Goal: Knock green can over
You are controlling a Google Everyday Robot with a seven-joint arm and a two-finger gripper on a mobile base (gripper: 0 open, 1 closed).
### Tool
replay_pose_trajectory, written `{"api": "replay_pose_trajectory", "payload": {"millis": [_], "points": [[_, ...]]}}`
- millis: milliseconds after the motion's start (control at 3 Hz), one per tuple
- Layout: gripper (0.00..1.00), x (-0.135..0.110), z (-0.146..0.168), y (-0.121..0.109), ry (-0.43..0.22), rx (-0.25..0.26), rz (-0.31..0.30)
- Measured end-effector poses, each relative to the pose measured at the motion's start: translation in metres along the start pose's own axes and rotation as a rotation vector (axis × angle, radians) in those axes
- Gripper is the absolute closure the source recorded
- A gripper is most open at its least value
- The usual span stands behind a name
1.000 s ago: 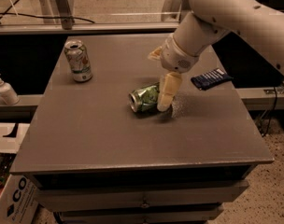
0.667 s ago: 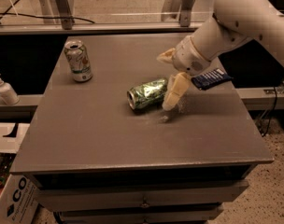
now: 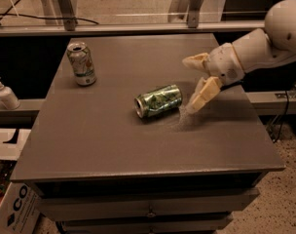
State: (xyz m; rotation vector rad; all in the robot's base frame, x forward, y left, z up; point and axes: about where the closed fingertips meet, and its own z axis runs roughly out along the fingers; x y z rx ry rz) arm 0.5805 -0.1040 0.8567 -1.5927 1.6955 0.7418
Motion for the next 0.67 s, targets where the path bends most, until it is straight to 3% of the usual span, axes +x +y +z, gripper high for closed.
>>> {"api": "replay_pose_trajectory", "payload": {"millis": [333,667], "points": [[0.0,0.0147,-0.0228,-0.0002,-0.113,0.005,0.046],[0.0,0.0146,-0.0225,-0.0002,-0.112,0.005,0.046]]}}
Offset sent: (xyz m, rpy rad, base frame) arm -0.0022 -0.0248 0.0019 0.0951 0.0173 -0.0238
